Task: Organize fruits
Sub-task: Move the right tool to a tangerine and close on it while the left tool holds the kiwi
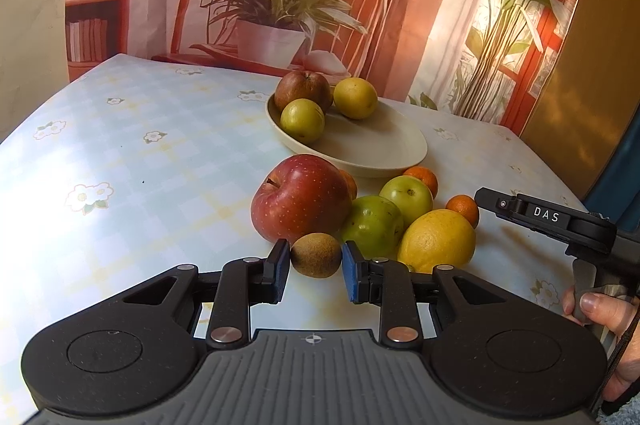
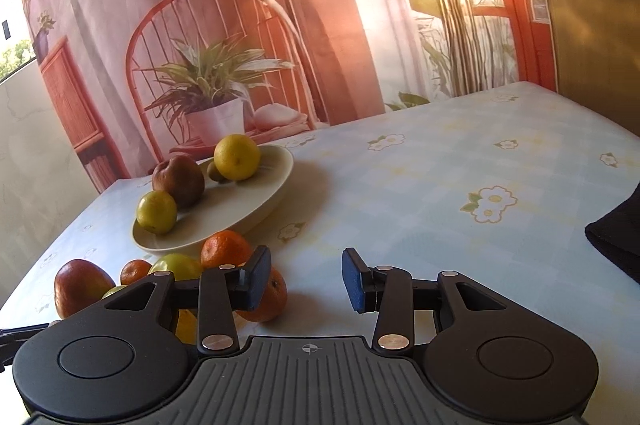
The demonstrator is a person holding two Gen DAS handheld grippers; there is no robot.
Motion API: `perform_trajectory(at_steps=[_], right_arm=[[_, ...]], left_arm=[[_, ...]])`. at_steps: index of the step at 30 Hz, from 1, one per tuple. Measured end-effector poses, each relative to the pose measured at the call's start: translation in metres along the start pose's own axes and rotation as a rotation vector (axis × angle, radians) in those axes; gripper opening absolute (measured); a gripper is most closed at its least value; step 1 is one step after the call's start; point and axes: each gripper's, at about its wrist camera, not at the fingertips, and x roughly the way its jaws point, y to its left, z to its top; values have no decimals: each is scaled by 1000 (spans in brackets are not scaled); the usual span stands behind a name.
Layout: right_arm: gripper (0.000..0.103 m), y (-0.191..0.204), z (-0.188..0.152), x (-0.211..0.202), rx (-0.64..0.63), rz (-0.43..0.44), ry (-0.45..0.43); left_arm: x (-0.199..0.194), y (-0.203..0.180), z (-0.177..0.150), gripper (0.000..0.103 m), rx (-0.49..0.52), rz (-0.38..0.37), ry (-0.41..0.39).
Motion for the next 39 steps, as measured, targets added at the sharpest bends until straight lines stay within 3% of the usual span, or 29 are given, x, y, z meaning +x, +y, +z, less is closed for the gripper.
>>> perform_trajectory(at_steps=[12,22,27,30,34,39], right_arm=[[36,-1,0,4,23,-98,-2],[37,0,-2,4,20,-100,-1],[38,1,-3,-1,13,-100,-40],[38,-1,-1,-2,16,-78,-42],[38,2,8,-1,-1,47,-16],[38,22,11,12,-62,135,67]], left_arm=[[-3,1,-1,30,-14,-4,-8],[-4,1,-1,30,-16,-3,-7],[-5,2,-1,30,-12,-3,-9],[-5,2,0,30,-12,-1,-8],[-3,1,0,30,-11,-2,-3],[-1,1,1,30,-6,-5,2]])
